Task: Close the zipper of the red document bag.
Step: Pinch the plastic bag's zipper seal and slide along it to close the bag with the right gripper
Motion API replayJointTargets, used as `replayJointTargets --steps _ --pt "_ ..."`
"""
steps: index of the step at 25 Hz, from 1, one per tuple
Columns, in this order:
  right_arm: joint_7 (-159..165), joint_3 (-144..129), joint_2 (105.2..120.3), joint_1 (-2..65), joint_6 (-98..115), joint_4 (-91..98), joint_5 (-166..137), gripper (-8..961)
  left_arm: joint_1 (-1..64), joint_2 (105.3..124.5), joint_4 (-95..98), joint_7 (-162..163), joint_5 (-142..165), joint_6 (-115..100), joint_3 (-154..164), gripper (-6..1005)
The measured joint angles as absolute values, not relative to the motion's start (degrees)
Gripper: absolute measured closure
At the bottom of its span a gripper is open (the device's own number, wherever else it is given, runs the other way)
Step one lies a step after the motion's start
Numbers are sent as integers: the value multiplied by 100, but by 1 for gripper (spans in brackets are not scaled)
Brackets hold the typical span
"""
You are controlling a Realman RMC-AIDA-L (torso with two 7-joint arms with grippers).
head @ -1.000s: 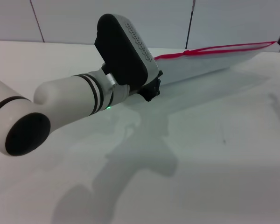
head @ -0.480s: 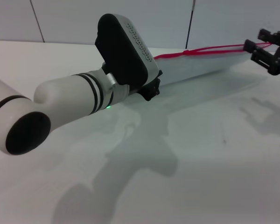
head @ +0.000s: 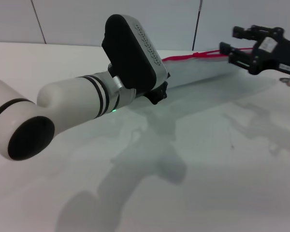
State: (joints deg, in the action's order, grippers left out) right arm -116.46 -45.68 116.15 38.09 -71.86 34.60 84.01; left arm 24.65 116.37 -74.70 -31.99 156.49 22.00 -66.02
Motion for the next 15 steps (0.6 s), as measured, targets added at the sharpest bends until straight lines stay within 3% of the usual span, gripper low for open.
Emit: replayJointTargets --steps 15 --pt "-11496 -5151 11638 4097 -6963 3447 8401 436 2538 11646 -7479 -3199 15698 2231 -6565 942"
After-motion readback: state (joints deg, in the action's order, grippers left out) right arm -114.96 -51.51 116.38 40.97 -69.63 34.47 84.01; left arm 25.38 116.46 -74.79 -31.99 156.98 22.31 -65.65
